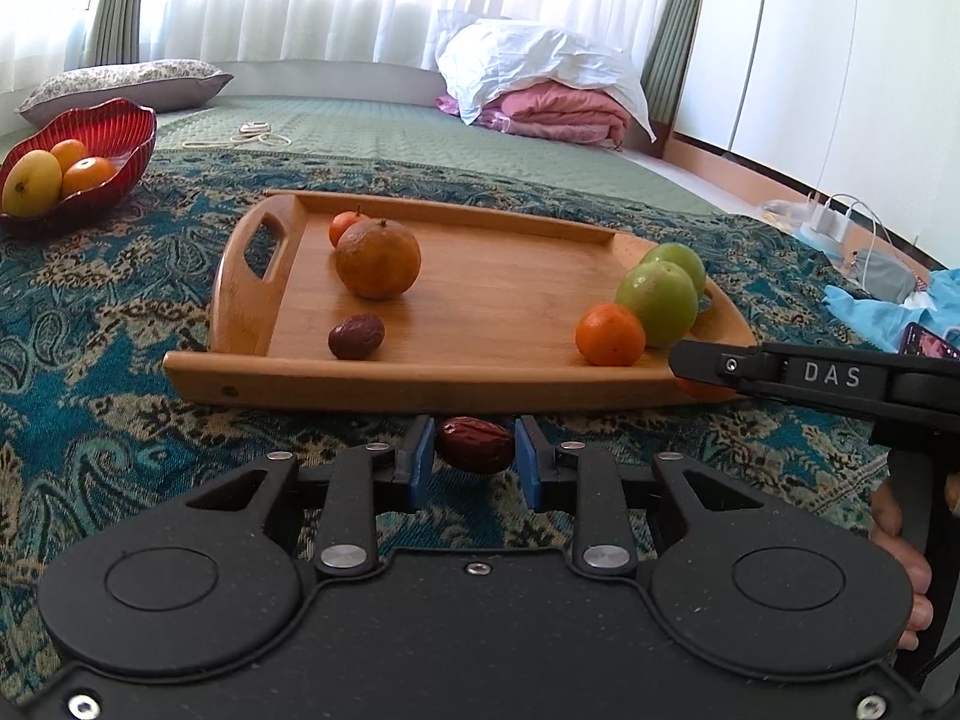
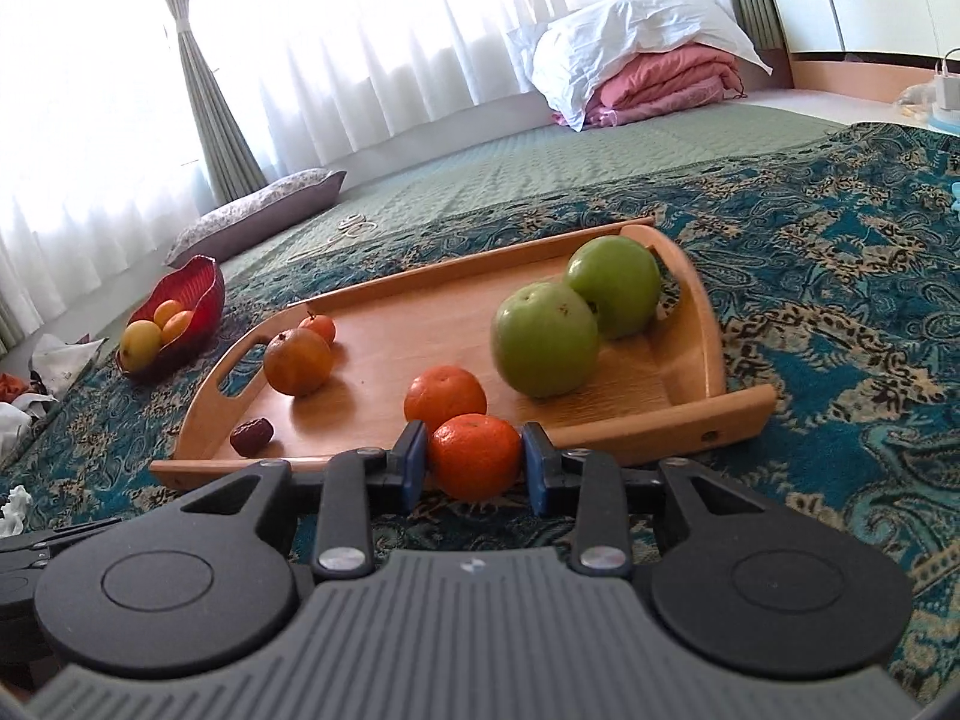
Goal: Organize fruits
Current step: 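Carry the mandarin and red date over the wooden tray with both tools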
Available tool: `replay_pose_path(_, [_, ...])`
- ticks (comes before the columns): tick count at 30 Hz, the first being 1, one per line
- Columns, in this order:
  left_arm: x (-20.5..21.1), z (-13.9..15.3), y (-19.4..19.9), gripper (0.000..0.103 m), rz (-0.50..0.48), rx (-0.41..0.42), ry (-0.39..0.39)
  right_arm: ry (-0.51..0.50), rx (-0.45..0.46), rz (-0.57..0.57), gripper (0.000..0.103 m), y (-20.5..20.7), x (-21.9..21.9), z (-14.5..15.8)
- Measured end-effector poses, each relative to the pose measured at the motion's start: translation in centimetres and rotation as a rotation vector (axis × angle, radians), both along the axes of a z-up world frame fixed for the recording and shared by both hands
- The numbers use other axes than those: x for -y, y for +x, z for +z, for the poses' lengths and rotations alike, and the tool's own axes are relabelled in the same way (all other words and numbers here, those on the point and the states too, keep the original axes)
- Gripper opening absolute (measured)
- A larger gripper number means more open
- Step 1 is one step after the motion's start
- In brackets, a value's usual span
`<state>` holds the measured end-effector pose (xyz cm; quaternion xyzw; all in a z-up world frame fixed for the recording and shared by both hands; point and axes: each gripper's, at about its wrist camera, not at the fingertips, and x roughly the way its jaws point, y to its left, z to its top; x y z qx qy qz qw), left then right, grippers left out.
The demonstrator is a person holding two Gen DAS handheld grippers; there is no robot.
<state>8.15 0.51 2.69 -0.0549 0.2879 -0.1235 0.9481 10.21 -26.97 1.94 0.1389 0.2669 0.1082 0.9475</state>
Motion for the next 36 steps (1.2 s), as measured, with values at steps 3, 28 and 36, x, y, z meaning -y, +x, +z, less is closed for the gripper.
replay_pose_path(3, [0.1, 0.8, 0.5, 0.027, 0.001, 0.016, 0.007, -0.012, 0.021, 0.001, 0.038, 0.0, 0.1, 0.7])
replay_pose_path(28, [0.5, 6.9, 15.5, 0.027, 0.076, 0.006, 0.031, -0.100, 0.020, 0.003, 0.038, 11.7, -0.4, 6.2])
replay_pose_path(36, [0.9, 5.9, 20.3, 0.027, 0.067, -0.064, 0.069, -0.096, -0.089, 0.004, 0.038, 16.3, -0.2, 5.1])
